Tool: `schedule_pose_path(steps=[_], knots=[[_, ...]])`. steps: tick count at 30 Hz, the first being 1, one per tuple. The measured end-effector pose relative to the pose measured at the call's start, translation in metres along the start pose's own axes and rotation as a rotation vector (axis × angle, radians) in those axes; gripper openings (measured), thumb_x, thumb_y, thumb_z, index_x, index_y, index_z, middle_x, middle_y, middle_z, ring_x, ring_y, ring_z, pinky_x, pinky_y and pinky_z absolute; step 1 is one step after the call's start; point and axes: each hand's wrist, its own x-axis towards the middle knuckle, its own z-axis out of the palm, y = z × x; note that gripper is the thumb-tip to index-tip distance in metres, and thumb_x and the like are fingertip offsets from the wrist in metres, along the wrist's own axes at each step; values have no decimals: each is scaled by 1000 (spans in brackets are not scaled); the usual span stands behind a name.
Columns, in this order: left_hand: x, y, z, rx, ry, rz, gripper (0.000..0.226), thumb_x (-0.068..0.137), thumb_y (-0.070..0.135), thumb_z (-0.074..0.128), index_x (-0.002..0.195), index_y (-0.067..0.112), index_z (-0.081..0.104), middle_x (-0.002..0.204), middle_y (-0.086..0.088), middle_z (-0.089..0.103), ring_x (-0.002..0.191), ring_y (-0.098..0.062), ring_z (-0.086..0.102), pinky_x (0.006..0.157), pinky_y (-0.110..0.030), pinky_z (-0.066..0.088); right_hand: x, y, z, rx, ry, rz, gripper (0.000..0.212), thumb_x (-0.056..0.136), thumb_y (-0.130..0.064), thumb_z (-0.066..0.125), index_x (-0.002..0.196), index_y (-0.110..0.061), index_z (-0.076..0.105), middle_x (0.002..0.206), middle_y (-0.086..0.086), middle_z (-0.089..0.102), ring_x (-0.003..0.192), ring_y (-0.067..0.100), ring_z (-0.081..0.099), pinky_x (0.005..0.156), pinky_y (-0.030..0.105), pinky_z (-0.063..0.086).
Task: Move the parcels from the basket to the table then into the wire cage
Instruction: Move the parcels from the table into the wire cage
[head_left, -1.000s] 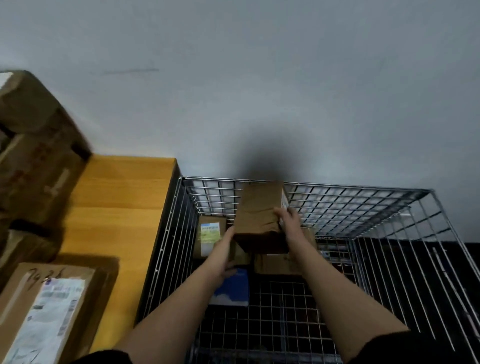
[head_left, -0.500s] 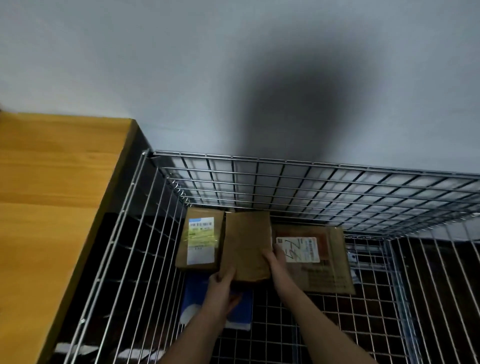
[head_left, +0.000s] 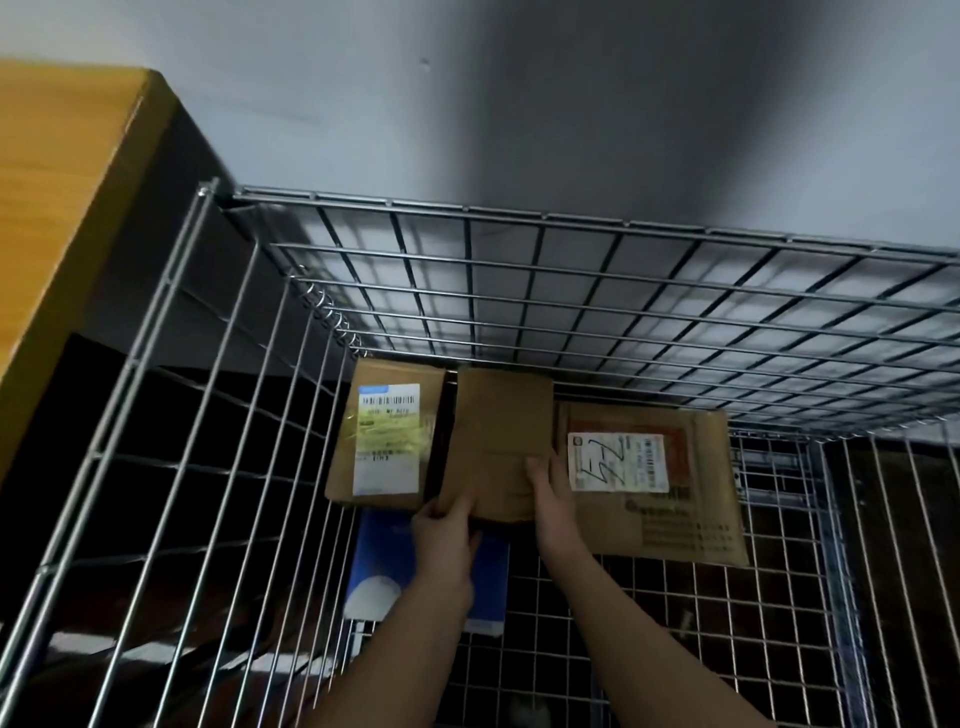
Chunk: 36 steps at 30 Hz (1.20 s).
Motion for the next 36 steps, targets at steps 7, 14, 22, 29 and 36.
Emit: schedule_pose_path(steps=[7, 14, 22, 29, 36], knots=[[2, -4, -2, -46, 3, -115, 18, 90, 17, 64, 106, 7, 62, 100, -12, 65, 95, -25, 62, 74, -28, 51, -3, 2, 9, -473, 60, -54, 58, 101, -50, 32, 152, -24, 23, 155, 1, 29, 144, 21, 20, 118, 38, 14], [8, 3, -5, 53, -15, -148, 14, 96, 14, 56, 104, 4, 62, 98, -14, 65, 85, -22, 62, 63, -24, 48, 7, 1, 13, -610, 129, -56, 53, 102, -42, 33, 148, -15, 35, 143, 18, 39, 131, 30, 37, 113, 39, 29], [10, 12, -7, 270, -46, -197, 17, 100, 17, 46, 111, 6, 53, 98, -13, 60, 81, -22, 59, 69, -29, 50, 12, -13, 12, -666, 32, 60, 59, 102, -43, 34, 151, -12, 23, 148, 19, 34, 133, 35, 36, 111, 46, 33], [-60, 57, -8, 536, -29, -149, 18, 97, 26, 47, 106, 11, 51, 88, -9, 57, 74, -21, 55, 68, -31, 42, -47, -70, -11, -706, 24, 88, 51, 101, -39, 39, 138, -4, 42, 133, 17, 53, 113, 28, 54, 88, 32, 45], [-183, 149, -5, 496, -6, 180, 21, 97, 16, 45, 81, 6, 57, 73, -9, 56, 58, -20, 53, 42, -17, 41, -154, -177, -2, -811, -6, -88, 37, 99, -31, 41, 126, -10, 53, 121, 11, 60, 97, 23, 55, 75, 28, 41]])
